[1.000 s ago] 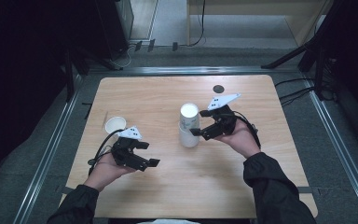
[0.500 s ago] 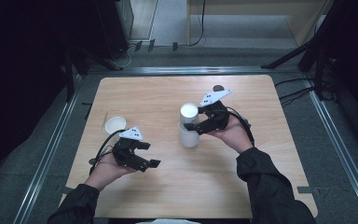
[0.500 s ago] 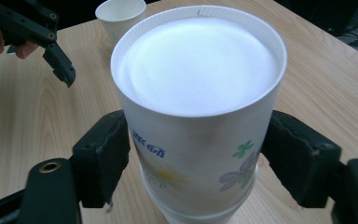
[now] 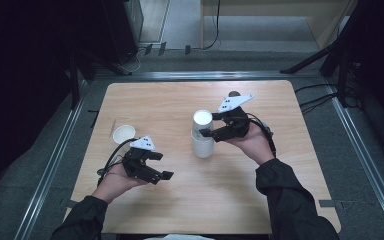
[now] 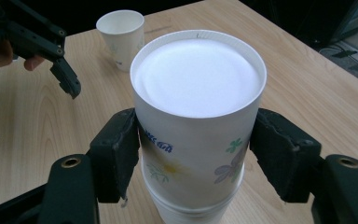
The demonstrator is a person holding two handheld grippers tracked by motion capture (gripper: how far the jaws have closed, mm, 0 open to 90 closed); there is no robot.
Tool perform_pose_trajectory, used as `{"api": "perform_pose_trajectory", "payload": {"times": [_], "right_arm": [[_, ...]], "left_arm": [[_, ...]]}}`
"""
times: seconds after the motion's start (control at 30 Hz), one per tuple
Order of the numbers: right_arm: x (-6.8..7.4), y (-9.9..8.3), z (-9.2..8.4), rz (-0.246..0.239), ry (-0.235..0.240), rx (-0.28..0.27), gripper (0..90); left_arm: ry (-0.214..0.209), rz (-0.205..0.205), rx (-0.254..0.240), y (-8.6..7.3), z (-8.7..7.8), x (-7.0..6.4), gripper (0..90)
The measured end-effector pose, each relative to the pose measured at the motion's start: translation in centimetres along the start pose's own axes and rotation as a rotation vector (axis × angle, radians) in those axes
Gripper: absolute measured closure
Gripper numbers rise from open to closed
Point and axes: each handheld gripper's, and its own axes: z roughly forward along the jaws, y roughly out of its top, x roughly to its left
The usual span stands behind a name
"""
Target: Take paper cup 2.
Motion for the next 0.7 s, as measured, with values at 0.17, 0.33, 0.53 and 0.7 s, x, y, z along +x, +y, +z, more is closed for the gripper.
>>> {"api": "perform_pose_trajectory", "payload": {"times": [0.17, 0.33, 0.53, 0.7], "right_arm": [[0.07, 0.12, -0.19, 0.002, -0.001, -0.011, 33.7], [0.05, 0.0, -0.2, 0.003, 0.0, -0.014, 33.5], [0.04, 0.01, 0.02, 0.009, 0.002, -0.026, 31.2], [0.27, 0.17, 0.0, -0.008, -0.015, -0.027, 33.7]], "left_arm": [[-0.001, 0.004, 0.001, 0.06, 0.11, -0.04, 16.0], [-0.002, 0.006, 0.003, 0.1, 0.16, -0.09, 16.0], [-0.004, 0.005, 0.002, 0.1, 0.13, -0.03, 16.0], [-0.003, 0.006, 0.002, 0.09, 0.11, -0.03, 16.0]]}}
